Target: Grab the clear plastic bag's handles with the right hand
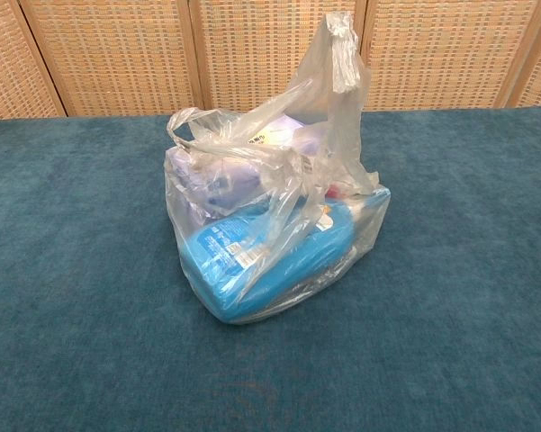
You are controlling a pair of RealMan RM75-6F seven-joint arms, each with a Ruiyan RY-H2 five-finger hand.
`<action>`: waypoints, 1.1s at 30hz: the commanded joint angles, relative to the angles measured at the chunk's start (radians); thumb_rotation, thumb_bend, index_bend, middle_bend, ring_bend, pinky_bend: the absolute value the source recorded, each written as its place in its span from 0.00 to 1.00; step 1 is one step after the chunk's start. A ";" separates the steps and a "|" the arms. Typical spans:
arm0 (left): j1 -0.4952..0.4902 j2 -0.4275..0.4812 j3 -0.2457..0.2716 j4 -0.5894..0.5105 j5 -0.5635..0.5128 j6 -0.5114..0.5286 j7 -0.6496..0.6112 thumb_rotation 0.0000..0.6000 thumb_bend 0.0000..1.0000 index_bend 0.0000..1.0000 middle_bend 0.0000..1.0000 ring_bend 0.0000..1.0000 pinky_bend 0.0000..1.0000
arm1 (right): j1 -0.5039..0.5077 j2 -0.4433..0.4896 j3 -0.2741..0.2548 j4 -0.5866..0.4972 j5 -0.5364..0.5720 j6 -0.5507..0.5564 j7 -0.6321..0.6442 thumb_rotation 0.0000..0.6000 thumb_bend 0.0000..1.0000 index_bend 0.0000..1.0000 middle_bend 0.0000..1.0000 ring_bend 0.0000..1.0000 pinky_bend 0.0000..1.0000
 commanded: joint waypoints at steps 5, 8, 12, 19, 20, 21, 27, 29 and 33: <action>-0.001 0.000 -0.002 0.000 -0.002 -0.001 0.005 1.00 0.08 0.00 0.00 0.00 0.00 | 0.023 0.021 -0.027 -0.011 -0.021 -0.049 0.066 1.00 0.00 0.02 0.00 0.00 0.00; -0.002 0.000 -0.008 -0.003 -0.011 -0.001 0.006 1.00 0.08 0.00 0.00 0.00 0.00 | 0.075 0.035 -0.026 -0.011 -0.052 -0.093 0.166 1.00 0.00 0.02 0.00 0.00 0.00; -0.006 0.000 -0.020 -0.009 -0.041 -0.007 0.006 1.00 0.08 0.00 0.00 0.00 0.00 | 0.190 0.058 -0.008 -0.036 -0.093 -0.204 0.301 1.00 0.00 0.03 0.00 0.00 0.00; -0.012 -0.006 -0.037 -0.019 -0.079 -0.014 0.022 1.00 0.08 0.00 0.00 0.00 0.00 | 0.421 0.129 0.040 -0.135 -0.077 -0.455 0.559 1.00 0.00 0.03 0.00 0.00 0.00; -0.013 -0.006 -0.038 -0.020 -0.084 -0.018 0.023 1.00 0.08 0.00 0.00 0.00 0.00 | 0.443 0.129 0.050 -0.146 -0.060 -0.486 0.563 1.00 0.00 0.03 0.00 0.00 0.00; -0.014 -0.005 -0.038 -0.023 -0.090 -0.022 0.023 1.00 0.08 0.00 0.00 0.00 0.00 | 0.463 0.129 0.061 -0.158 -0.039 -0.517 0.571 1.00 0.00 0.03 0.00 0.00 0.00; -0.022 -0.004 -0.045 -0.027 -0.108 -0.037 0.023 1.00 0.08 0.00 0.00 0.00 0.00 | 0.574 0.119 0.144 -0.202 0.119 -0.665 0.574 1.00 0.00 0.03 0.00 0.00 0.00; -0.025 -0.004 -0.047 -0.029 -0.114 -0.043 0.026 1.00 0.08 0.00 0.00 0.00 0.00 | 0.595 0.112 0.166 -0.206 0.164 -0.690 0.555 1.00 0.00 0.03 0.00 0.00 0.00; -0.031 -0.004 -0.051 -0.032 -0.128 -0.054 0.031 1.00 0.08 0.00 0.00 0.00 0.00 | 0.635 0.099 0.208 -0.209 0.264 -0.738 0.507 1.00 0.00 0.03 0.00 0.00 0.00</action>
